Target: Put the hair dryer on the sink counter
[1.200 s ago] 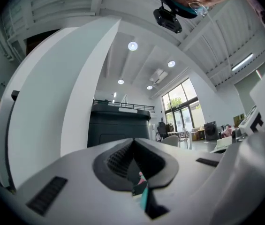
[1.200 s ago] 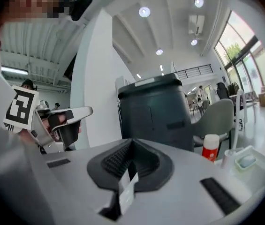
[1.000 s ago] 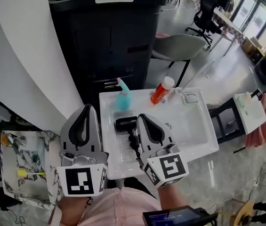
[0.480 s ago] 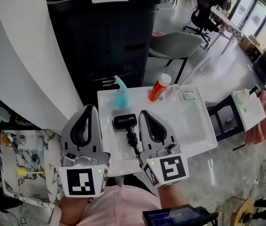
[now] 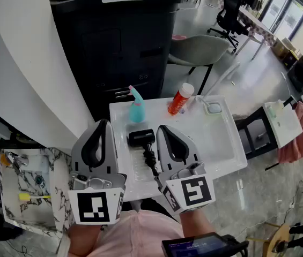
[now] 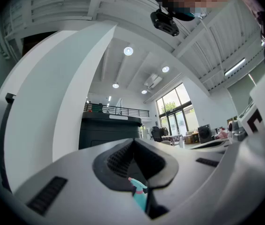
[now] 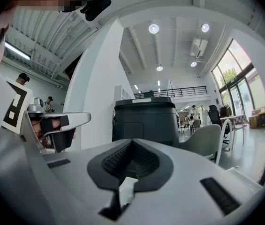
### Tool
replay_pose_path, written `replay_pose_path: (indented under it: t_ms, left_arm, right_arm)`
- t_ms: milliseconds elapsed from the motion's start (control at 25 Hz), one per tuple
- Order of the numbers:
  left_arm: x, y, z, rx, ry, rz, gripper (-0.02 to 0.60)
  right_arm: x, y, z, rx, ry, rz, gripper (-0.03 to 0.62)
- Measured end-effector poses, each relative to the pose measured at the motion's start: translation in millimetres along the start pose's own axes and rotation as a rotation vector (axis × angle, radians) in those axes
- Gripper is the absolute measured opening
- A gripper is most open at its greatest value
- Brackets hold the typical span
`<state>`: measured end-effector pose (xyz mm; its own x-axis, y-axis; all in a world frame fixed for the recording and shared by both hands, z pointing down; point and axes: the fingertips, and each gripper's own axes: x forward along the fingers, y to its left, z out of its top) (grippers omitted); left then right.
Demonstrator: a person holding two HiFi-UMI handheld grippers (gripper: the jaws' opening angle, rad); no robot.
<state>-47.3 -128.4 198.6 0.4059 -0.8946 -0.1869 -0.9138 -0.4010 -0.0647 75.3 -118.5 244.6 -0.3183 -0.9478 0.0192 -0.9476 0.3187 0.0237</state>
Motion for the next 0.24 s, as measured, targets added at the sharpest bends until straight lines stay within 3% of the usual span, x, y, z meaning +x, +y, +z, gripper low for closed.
replay_pose_path:
  t_ms: [240]
  left_arm:
    - [-0.3, 0.4, -2.2, -0.019, 0.004, 0.006, 0.011]
  right_arm:
    - [0.9, 1.4, -2.5, 0.003, 0.006, 0.001, -0.002]
